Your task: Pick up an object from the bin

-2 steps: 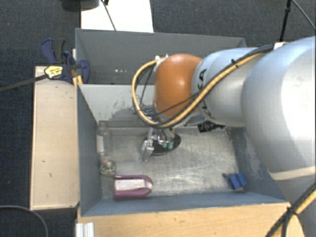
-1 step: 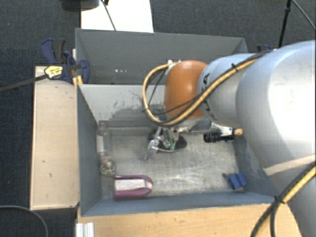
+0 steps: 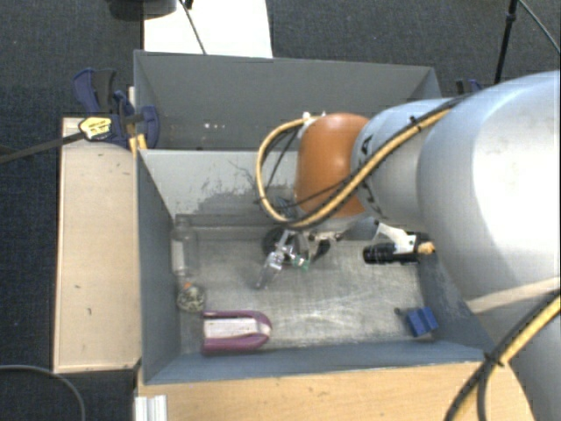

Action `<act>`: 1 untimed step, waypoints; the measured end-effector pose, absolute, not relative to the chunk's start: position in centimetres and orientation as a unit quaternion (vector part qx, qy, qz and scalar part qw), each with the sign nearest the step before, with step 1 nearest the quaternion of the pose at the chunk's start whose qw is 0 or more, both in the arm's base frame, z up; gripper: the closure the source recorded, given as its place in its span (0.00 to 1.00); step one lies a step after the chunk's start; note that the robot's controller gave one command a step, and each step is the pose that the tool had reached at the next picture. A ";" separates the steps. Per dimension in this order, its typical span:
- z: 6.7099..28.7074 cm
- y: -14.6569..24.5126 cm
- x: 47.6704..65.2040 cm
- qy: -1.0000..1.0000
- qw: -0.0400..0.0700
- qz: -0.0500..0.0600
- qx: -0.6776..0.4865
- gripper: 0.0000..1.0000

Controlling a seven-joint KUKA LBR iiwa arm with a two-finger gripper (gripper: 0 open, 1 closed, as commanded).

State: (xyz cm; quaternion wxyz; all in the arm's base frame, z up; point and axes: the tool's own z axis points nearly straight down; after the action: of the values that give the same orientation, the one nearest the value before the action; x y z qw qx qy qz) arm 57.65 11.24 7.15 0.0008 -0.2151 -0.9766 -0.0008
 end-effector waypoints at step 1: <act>7.2 11.3 57.7 -0.977 0.000 -0.001 -0.215 1.00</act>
Offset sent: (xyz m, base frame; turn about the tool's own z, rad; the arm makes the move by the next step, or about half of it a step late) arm 0.0000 0.0000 0.0000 0.0000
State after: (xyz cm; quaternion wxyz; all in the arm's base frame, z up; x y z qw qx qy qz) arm 57.67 11.30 7.24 0.0004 -0.2151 -0.9766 -0.0014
